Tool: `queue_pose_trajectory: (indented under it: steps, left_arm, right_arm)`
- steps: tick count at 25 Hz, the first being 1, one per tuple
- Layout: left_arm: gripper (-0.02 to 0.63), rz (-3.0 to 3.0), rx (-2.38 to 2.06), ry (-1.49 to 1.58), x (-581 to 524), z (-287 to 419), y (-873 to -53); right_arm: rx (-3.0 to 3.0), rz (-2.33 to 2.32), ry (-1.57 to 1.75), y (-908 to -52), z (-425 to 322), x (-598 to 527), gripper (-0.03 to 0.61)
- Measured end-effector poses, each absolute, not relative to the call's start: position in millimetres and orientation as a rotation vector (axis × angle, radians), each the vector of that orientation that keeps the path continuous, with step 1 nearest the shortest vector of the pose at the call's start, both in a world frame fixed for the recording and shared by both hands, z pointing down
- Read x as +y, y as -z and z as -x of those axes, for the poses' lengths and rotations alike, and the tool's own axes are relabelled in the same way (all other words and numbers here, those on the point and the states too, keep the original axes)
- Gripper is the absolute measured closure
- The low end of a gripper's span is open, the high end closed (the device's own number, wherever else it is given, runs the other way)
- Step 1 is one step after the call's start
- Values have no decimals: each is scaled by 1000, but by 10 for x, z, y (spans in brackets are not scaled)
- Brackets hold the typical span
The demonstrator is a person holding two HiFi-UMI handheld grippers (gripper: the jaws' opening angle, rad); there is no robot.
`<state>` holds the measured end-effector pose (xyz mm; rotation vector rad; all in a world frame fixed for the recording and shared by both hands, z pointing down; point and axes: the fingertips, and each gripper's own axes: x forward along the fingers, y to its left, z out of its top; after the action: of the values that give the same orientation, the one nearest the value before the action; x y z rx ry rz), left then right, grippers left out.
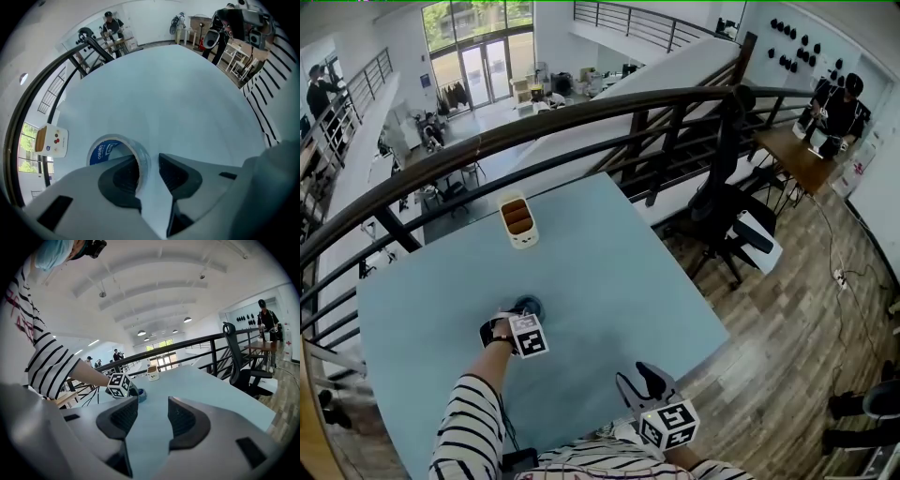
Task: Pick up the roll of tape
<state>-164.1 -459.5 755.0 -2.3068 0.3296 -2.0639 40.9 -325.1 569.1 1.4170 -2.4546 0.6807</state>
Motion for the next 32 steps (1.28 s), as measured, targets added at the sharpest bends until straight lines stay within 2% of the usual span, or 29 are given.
queue_pose_trajectory:
  steps: [2,5,13,22,32]
  left_arm:
    - [534,2258,313,2081,-4582,1654,-7545]
    - [552,2233,340,2098,-4564,1683,-7536]
    - [554,2289,540,1990,-4488,1691,-7371]
    - [554,2419,843,1702,-4393,1513,-6819]
    - [554,2476,1271,1364,-3952,1707,-6046]
  right_arm:
    - [-2462,-1409,-678,-5671,-368,-3243,382]
    - [-2477,-1394,-666,-5639,-313,-3243,382]
    - [-2506,-1367,-648,-5597,-276,-3177,382]
    - [-2569,-1290,-606,-5504,-173,-3169,382]
    - [-2665,-1160,-539,-5320,78,-3126,382]
